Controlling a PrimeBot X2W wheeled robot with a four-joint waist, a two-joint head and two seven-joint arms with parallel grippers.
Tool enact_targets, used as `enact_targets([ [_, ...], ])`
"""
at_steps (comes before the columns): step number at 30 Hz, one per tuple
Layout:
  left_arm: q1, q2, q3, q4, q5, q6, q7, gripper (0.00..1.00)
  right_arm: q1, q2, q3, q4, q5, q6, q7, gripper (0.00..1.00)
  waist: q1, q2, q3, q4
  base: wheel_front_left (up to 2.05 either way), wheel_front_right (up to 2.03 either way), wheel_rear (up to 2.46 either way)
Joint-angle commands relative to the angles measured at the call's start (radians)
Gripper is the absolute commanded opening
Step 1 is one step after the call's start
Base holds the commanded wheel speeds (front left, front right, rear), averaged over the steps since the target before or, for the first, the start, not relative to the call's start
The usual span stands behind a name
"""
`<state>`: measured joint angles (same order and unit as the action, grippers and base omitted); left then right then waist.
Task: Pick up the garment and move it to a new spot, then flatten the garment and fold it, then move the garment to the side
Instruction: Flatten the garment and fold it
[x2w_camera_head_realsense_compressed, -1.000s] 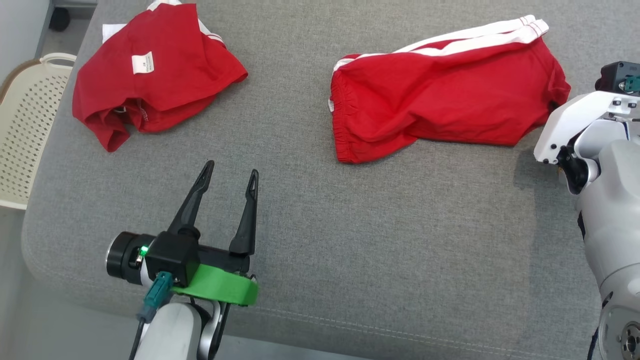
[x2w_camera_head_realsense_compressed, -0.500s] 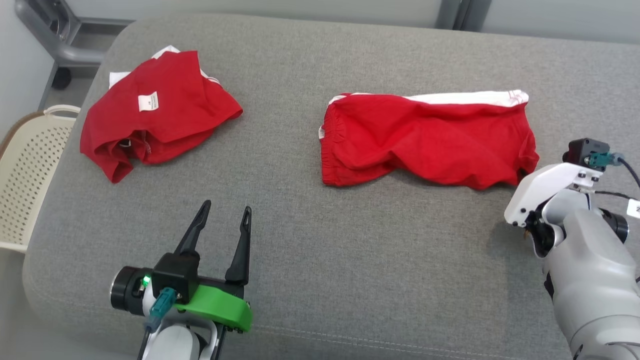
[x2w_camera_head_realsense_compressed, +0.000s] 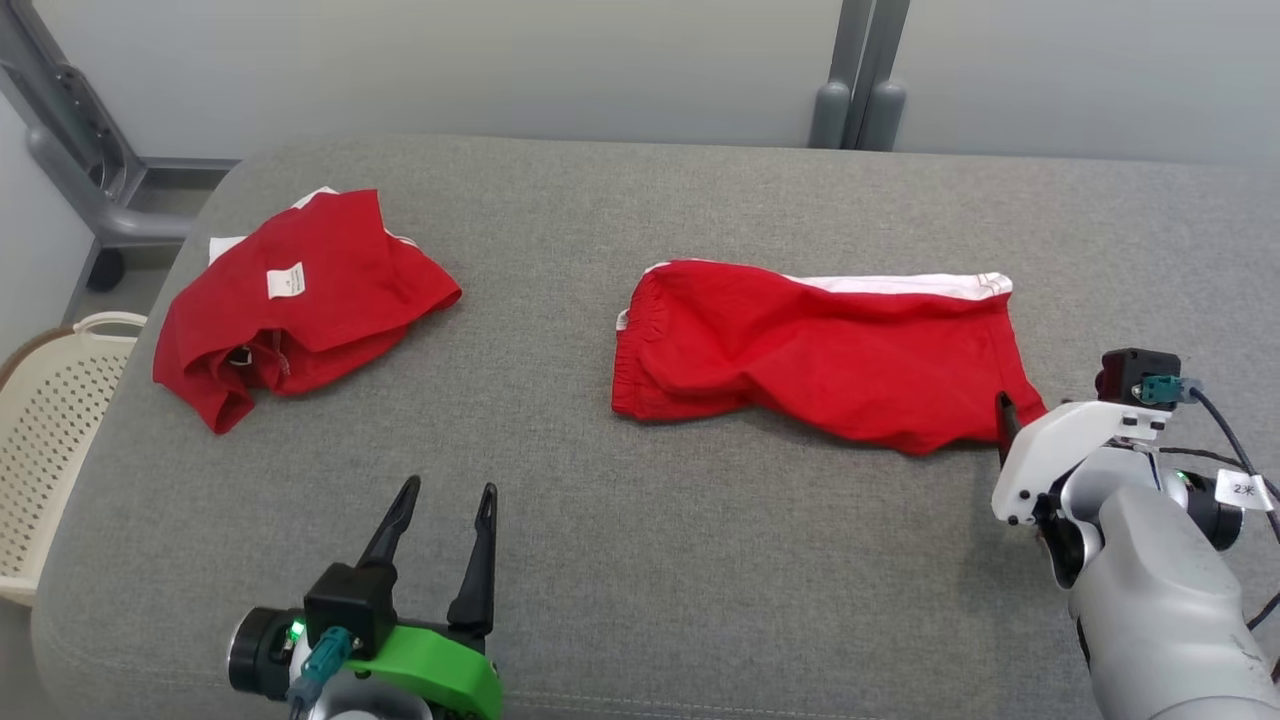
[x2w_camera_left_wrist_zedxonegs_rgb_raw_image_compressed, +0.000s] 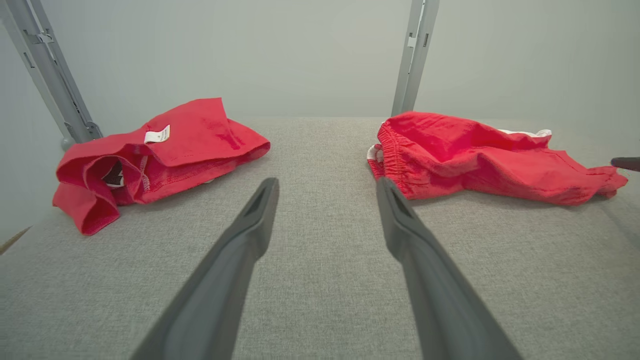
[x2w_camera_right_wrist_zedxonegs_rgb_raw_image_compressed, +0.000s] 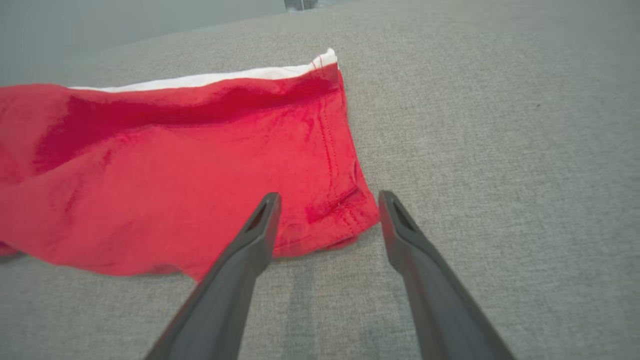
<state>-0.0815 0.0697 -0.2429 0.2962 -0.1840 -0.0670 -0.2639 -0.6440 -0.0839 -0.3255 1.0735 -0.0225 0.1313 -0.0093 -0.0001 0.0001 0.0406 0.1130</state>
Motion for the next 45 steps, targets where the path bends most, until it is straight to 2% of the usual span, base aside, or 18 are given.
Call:
enact_targets([
  [1, 0.023, -0.001, 0.012, 0.009, -0.011, 0.018, 0.000, 1.00, 0.029, 0.006, 0.015, -0.027, -0.022, -0.001, -0.050, 1.00, 0.0001, -0.0001, -0.026, -0.013, 0.00, 0.00, 0.00],
  [7, 0.039, 0.002, 0.047, 0.013, -0.035, 0.050, 0.000, 1.00, 0.084, 0.025, 0.068, -0.093, -0.008, -0.001, -0.173, 1.00, 0.0001, -0.0001, -0.059, -0.021, 0.00, 0.00, 0.00],
  [14, 0.050, 0.023, 0.067, 0.002, -0.027, 0.074, -0.001, 1.00, 0.206, 0.032, 0.166, -0.293, 0.038, -0.001, -0.250, 1.00, 0.0001, -0.0001, -0.085, -0.033, 0.00, 0.00, 0.00],
  [21, 0.049, 0.033, 0.065, -0.019, -0.029, 0.054, -0.001, 1.00, 0.379, 0.033, 0.228, -0.553, 0.116, -0.001, -0.256, 1.00, 0.0001, -0.0001, -0.099, -0.041, 0.00, 0.00, 0.00],
  [27, 0.055, 0.036, 0.080, -0.008, -0.034, 0.052, -0.001, 1.00, 0.499, 0.032, 0.248, -0.682, 0.107, -0.001, -0.230, 1.00, 0.0001, -0.0001, -0.111, -0.052, 0.00, 0.00, 0.00],
  [34, 0.060, 0.051, 0.088, -0.001, -0.023, 0.058, -0.001, 1.00, 0.593, 0.032, 0.233, -0.763, 0.133, -0.001, -0.193, 1.00, 0.0001, -0.0001, -0.120, -0.062, 0.00, 0.00, 0.00],
  [45, 0.097, 0.066, 0.083, -0.009, -0.048, 0.020, -0.001, 1.00, 0.619, 0.032, 0.225, -0.825, 0.166, -0.001, -0.144, 1.00, 0.0001, -0.0001, -0.120, -0.069, 0.00, 0.00, 0.00],
])
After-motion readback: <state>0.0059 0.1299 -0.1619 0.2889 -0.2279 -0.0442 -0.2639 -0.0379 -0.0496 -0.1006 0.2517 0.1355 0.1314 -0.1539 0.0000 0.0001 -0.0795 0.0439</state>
